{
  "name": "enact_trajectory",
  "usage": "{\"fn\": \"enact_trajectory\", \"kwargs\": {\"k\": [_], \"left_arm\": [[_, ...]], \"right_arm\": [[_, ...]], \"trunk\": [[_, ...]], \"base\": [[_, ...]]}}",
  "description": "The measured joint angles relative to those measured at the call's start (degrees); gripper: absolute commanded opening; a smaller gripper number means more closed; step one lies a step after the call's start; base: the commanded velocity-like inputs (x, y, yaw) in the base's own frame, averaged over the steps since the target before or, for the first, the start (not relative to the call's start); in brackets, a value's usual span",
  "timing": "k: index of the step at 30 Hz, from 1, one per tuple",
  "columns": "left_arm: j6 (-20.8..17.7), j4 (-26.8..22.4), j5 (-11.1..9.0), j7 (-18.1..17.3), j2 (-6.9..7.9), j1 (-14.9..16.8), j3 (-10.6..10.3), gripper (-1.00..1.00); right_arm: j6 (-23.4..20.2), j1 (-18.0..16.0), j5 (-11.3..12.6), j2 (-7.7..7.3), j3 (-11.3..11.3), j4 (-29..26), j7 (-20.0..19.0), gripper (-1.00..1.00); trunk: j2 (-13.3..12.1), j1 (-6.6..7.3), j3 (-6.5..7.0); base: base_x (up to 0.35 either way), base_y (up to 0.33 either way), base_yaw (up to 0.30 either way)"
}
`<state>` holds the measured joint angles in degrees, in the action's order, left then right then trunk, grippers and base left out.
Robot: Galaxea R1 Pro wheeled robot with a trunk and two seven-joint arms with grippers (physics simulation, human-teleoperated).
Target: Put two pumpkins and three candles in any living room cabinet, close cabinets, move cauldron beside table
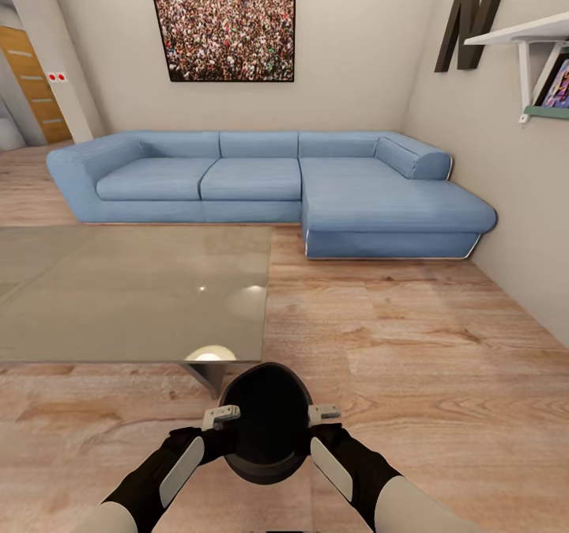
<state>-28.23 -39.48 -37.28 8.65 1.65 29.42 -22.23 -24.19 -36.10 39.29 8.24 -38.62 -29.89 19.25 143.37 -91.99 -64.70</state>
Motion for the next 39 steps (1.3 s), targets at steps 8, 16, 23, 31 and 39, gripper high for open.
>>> {"fn": "enact_trajectory", "kwargs": {"k": [8,16,23,31,39], "left_arm": [[0.00,-0.01,-0.02,0.01,0.00,0.00,-0.01,-1.00],[0.00,0.00,0.03,-0.01,-0.01,0.00,0.03,-1.00],[0.01,-0.08,-0.02,0.01,0.02,0.00,0.01,-1.00],[-0.01,-0.15,0.03,0.02,0.05,-0.01,-0.02,-1.00],[0.01,-0.19,-0.02,0.02,0.05,0.00,0.05,-1.00]], "right_arm": [[0.00,0.00,-0.02,0.00,0.01,-0.01,0.00,-1.00],[0.00,0.00,-0.02,0.00,0.01,-0.01,0.00,-1.00],[-0.01,0.00,-0.11,0.00,0.04,-0.08,0.00,-1.00],[0.01,0.00,-0.08,0.00,0.05,-0.08,0.00,-1.00],[0.01,-0.01,-0.13,0.00,0.04,-0.19,0.07,-1.00]], "trunk": [[0.00,0.00,0.00],[0.00,0.00,0.00],[0.00,0.00,0.00],[0.05,-0.11,-0.88],[0.08,-0.16,-1.33]], "base": [[0.066,0.032,0.000],[0.053,0.022,0.000],[0.003,0.001,0.000],[0.000,0.000,0.000],[0.000,0.000,0.000]]}}
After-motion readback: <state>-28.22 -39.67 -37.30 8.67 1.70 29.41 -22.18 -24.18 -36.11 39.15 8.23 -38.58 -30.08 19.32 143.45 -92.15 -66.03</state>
